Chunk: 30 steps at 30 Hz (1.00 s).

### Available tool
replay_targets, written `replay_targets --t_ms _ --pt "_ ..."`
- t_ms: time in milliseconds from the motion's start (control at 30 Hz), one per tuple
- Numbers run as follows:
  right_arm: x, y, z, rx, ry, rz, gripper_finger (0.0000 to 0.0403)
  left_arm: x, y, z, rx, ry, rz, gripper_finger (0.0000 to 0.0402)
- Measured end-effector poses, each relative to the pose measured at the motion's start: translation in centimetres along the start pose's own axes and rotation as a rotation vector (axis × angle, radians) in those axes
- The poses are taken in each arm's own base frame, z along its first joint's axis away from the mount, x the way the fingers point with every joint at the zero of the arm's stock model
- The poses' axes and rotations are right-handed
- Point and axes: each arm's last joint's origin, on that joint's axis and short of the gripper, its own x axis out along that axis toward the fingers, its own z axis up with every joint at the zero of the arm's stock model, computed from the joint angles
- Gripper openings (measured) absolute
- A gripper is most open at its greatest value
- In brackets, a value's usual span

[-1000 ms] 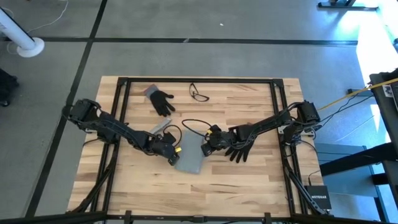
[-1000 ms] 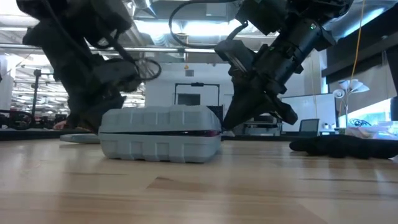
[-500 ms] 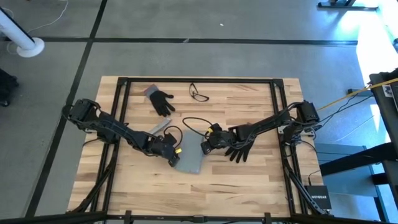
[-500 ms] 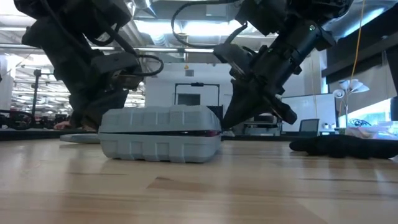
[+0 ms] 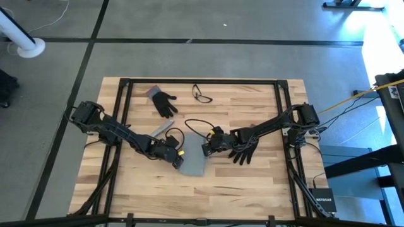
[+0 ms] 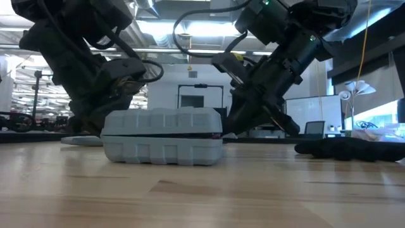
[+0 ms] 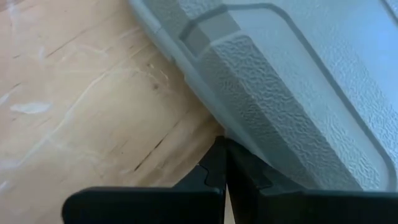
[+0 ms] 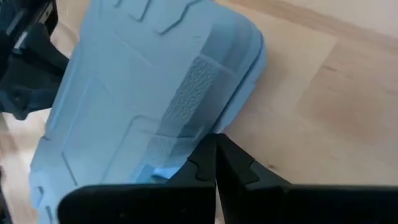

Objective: Prefit tool cases

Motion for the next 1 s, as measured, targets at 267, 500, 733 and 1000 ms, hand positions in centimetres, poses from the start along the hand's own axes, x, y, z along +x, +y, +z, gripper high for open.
replay_targets --t_ms 267,500,733,1000 --pt "-1.3 1.0 0.5 0.01 -0.014 0.07 0.0 0.1 0.1 0.2 0.03 0.003 0.002 0.0" --pt "-1.3 1.6 0.7 0.033 -0.033 0.128 0.0 0.2 0.0 0.6 0.002 -0.02 -0.017 0.0" --pt "-1.7 3.8 1.6 0.007 -0.081 0.185 0.0 -1.0 -2.0 2.0 0.127 -0.041 -0.149 0.0" --pt "-1.2 4.4 1.8 -0.02 -0.085 0.182 0.0 -4.2 -2.1 3.0 0.21 -0.05 -0.17 0.0"
